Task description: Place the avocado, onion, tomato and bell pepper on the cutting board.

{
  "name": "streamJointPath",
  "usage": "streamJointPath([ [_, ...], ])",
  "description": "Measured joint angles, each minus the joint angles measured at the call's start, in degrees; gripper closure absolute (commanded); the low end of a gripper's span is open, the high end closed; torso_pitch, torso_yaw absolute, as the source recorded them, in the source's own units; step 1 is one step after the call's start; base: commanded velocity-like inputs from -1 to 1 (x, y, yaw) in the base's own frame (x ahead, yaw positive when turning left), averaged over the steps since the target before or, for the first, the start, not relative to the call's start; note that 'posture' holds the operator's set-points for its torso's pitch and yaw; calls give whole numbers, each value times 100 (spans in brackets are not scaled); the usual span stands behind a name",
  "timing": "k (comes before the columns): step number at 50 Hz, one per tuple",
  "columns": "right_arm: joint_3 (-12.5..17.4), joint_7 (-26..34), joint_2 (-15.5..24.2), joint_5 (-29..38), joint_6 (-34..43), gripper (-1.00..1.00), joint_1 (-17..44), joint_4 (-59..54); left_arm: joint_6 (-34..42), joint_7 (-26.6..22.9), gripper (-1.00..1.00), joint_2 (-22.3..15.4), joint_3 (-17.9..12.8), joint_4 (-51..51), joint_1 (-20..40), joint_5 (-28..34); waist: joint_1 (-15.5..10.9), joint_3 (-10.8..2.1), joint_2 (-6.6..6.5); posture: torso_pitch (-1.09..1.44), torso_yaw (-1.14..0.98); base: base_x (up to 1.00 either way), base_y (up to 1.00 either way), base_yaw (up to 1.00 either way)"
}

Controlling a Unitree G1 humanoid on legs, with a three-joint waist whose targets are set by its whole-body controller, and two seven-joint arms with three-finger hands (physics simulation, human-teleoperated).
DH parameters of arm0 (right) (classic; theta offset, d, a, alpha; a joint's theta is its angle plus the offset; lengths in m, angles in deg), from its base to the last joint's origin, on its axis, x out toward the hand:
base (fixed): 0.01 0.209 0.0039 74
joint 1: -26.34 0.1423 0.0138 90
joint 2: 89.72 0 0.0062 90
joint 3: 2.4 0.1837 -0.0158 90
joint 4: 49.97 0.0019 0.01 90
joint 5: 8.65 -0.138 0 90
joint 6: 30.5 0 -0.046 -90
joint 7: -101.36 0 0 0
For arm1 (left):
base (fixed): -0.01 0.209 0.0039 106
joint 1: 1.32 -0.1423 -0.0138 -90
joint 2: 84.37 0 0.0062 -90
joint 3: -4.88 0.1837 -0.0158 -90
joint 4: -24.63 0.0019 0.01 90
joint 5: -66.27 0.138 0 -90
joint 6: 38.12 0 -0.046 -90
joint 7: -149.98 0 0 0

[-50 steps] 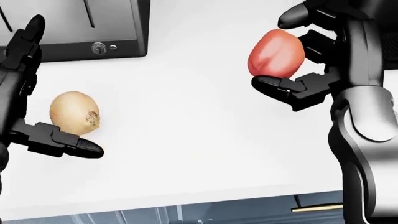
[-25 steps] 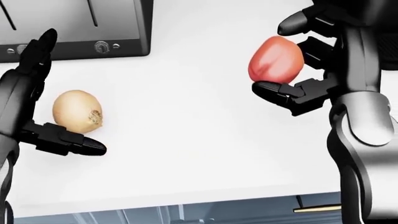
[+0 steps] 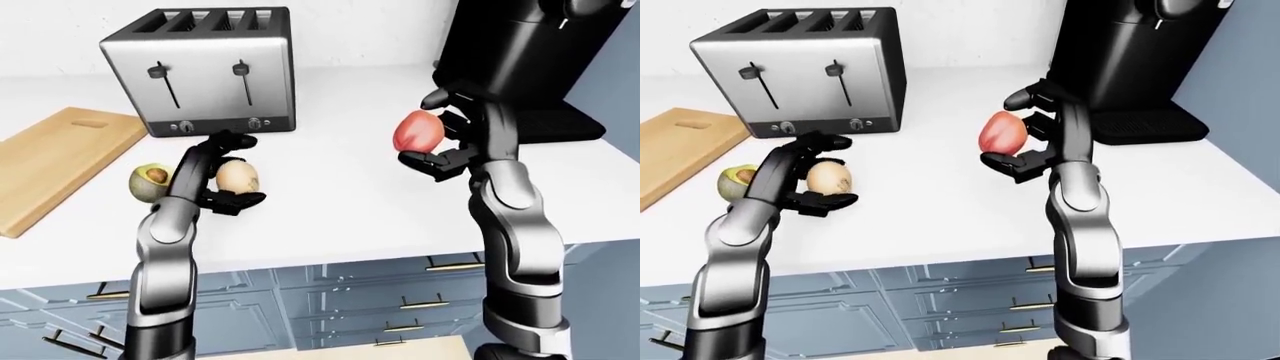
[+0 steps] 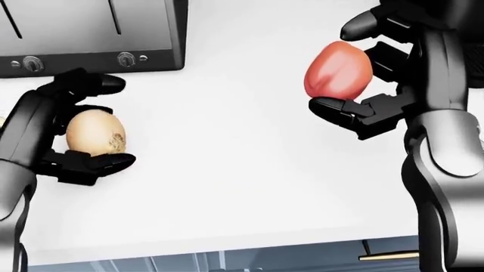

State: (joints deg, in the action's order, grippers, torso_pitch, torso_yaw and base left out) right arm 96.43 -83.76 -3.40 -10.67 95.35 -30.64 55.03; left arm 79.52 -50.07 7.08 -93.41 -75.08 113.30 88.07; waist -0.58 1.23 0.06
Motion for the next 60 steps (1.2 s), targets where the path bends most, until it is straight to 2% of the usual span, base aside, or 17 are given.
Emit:
streamJointPath([
  [9,0,5,-7,2,34,100,-28,57,-60,25,15,31,-36,-34,-13,85,0,-14,-14,0,0,0,0,0],
  [16,-8,-37,-39,31,9,100,-68,18,72,-8,43,76,-46,-191,-15,4,-4,-9,-9,0,0,0,0,0],
  [25,12,-87,-10,53,95,100,-75,92,348,-83,62,77,9,-454,35,-123,-4,30,6,0,0,0,0,0],
  [27,10,-91,-10,68,103,100,-56,89,451,-99,71,102,-6,-594,84,-184,-4,35,14,0,0,0,0,0],
  [28,-10,-90,-4,88,88,100,-48,73,482,-101,84,88,4,-648,112,-204,-2,34,16,0,0,0,0,0],
  [30,-52,-83,-19,141,80,100,-29,62,567,-102,89,91,-5,-772,171,-255,1,32,15,0,0,0,0,0],
  [31,-74,-74,-28,169,85,100,-26,70,604,-97,100,99,-16,-838,200,-294,0,32,14,0,0,0,0,0],
  [36,-83,6,-30,237,232,100,-13,179,759,15,100,98,-90,-1115,404,-551,-15,45,14,0,0,0,0,0],
  [45,-57,153,37,200,838,100,314,974,1461,395,100,9,-267,-2050,717,-1543,-8,66,-4,0,0,0,0,0],
  [54,-137,306,48,254,1173,100,345,1320,1965,745,100,-198,-461,-2658,402,-1992,66,80,-45,0,0,0,12,0],
  [55,-111,318,55,277,1193,100,324,1328,2038,763,100,-209,-447,-2697,423,-2023,91,98,-37,0,0,0,62,0],
  [58,-67,330,28,335,1254,100,305,1322,2177,792,100,-265,-419,-2878,455,-2105,184,53,165,0,0,0,65,0],
  [60,-63,334,13,342,1230,100,330,1401,2178,805,100,-302,-445,-2982,484,-2136,219,21,144,0,0,0,64,0],
])
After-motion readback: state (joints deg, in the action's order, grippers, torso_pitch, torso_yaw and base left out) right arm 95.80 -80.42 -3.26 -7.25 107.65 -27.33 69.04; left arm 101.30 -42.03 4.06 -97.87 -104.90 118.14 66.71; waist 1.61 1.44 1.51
